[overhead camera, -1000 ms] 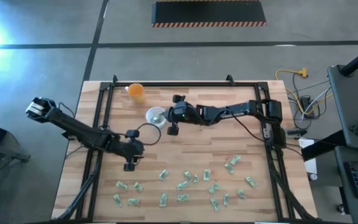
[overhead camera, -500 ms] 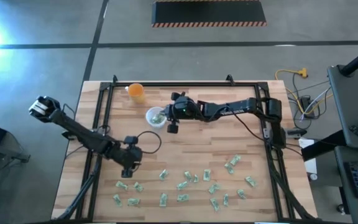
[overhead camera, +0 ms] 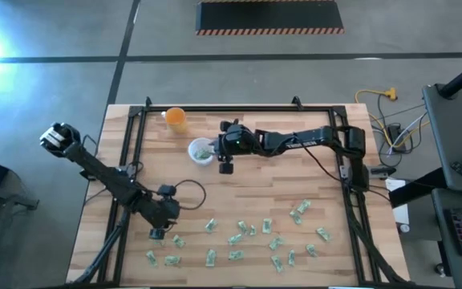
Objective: Pick and place Stevia / Truvia into bins
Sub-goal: Put the stevia packet into the transparent container
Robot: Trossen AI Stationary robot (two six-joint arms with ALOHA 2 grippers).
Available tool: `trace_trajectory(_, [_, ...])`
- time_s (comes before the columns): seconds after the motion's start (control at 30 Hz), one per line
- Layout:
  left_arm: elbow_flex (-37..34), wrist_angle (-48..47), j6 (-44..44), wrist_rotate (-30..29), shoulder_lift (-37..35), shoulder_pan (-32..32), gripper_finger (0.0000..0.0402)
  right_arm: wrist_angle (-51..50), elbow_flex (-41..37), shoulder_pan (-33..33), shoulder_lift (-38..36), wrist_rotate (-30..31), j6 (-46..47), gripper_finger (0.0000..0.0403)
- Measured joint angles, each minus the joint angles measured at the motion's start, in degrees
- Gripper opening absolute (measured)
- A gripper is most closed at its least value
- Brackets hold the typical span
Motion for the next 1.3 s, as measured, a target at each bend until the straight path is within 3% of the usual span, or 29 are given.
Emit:
trace_trajectory(0.27, [0.1,13.0,-0.1,1.9,6.5,-5.8,0.0141,-8.3,0.0,1.3,-1.3,-7.0,-1.0,0.0134])
trace_trajectory(0.77, [0.8,15.8,-4.7,3.2,15.7,-6.5,0.0139,-16.9,-0.1,5.8,-2.4,-9.4,-3.3,0.0129])
trace_trajectory(0.9, [0.9,15.2,-4.6,3.2,15.3,-6.4,0.0108,-20.9,-0.1,7.2,-4.0,-9.2,-2.4,0.0123])
trace_trajectory(1.1, [0.9,12.6,-4.0,4.3,13.8,-6.5,0.0011,-28.1,-0.1,10.1,-7.6,-8.8,-0.3,0.0113])
trace_trajectory(1.3, [1.5,10.5,-1.0,0.5,13.4,-6.5,0.0003,-38.8,-0.1,13.4,-10.9,-8.7,6.1,0.0103])
